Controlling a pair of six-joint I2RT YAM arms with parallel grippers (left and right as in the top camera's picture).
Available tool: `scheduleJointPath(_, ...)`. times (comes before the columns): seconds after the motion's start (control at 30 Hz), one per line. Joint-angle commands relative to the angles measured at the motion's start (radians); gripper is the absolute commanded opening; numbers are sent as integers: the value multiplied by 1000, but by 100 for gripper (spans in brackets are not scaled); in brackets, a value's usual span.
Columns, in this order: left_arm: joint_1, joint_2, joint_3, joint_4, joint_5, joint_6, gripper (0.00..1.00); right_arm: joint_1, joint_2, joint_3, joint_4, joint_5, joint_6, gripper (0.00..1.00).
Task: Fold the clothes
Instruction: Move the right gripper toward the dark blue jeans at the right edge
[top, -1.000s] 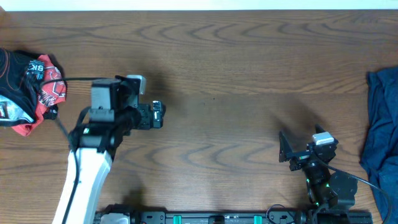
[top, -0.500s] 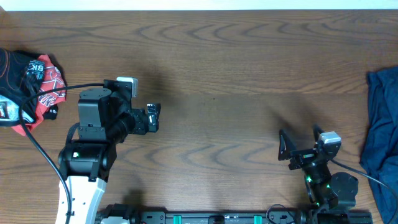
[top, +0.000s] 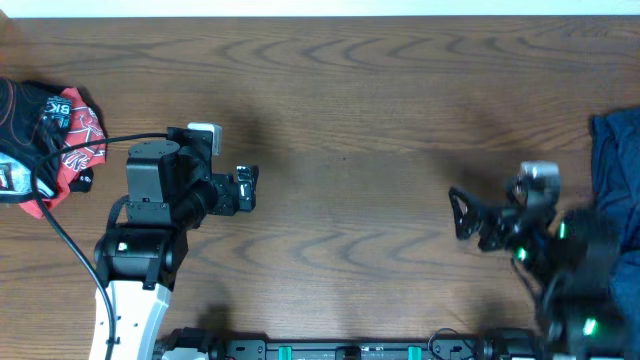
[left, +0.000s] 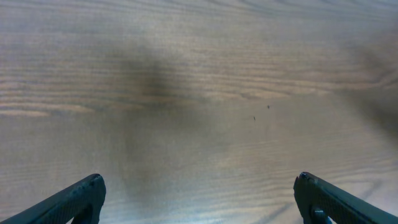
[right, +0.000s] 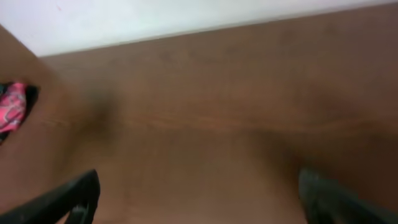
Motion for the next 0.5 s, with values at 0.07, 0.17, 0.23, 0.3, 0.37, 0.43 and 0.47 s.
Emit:
scheduleJointPath(0.07, 3, 1, 19, 2, -2, -3, 98, 9, 385, 374, -327, 2, -84, 99)
scheduleJointPath(0.17, 3, 1, 19, 2, -3, -3, 98, 8, 566, 526, -472, -8, -131, 99)
scheduleJointPath(0.23, 3, 1, 19, 2, -2, -3, 98, 8, 650, 565, -506, -29, -124, 99)
scheduleJointPath(0.3, 3, 1, 19, 2, -3, -3, 98, 8, 710, 573, -521, -33, -108, 99)
scheduleJointPath(0.37, 3, 1, 19, 2, -3, -3, 98, 8, 750, 573, -518, -36, -109, 99)
scheduleJointPath(0.43, 3, 1, 19, 2, -3, -3, 98, 7, 773, 573, -507, -35, -117, 99)
scheduleJointPath(0.47, 3, 1, 19, 2, -3, -2, 98, 7, 779, 573, -506, -35, -117, 99)
